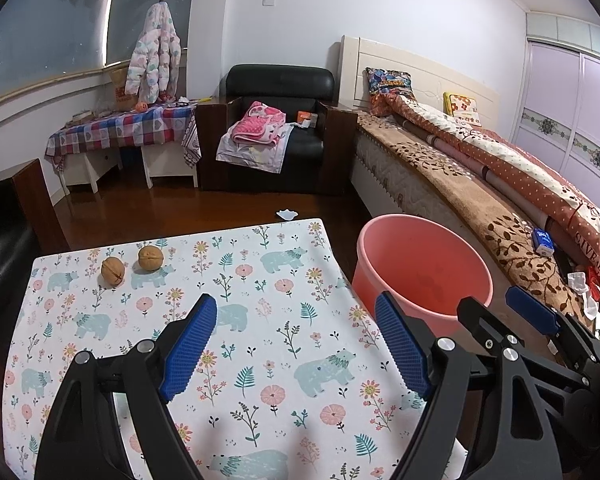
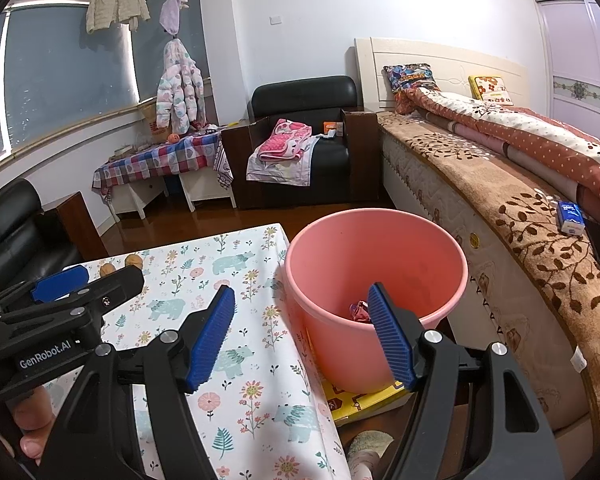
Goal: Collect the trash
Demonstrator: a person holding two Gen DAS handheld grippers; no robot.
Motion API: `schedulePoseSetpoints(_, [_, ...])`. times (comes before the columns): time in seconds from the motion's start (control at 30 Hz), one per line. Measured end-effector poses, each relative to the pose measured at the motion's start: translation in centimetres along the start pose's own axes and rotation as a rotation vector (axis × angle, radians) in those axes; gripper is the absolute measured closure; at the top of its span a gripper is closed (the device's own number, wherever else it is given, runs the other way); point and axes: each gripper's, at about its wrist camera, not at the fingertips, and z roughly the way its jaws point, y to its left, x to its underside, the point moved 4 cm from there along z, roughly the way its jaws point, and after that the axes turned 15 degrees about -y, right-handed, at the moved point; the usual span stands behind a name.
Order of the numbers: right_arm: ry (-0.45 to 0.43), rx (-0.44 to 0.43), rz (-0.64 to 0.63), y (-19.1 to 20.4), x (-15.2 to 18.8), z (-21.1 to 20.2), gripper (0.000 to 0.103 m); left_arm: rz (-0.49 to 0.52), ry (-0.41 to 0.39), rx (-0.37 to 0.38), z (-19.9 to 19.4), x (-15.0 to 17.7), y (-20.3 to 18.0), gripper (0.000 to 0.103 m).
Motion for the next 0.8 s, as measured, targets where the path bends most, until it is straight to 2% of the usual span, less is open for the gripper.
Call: schedulePoseSetpoints(0.8, [0.010,-0.001,-0.001,0.22,-0.15,-0.30,0.034,0.001,0.015,-0.005,0.76,0.64,0.13,0.023])
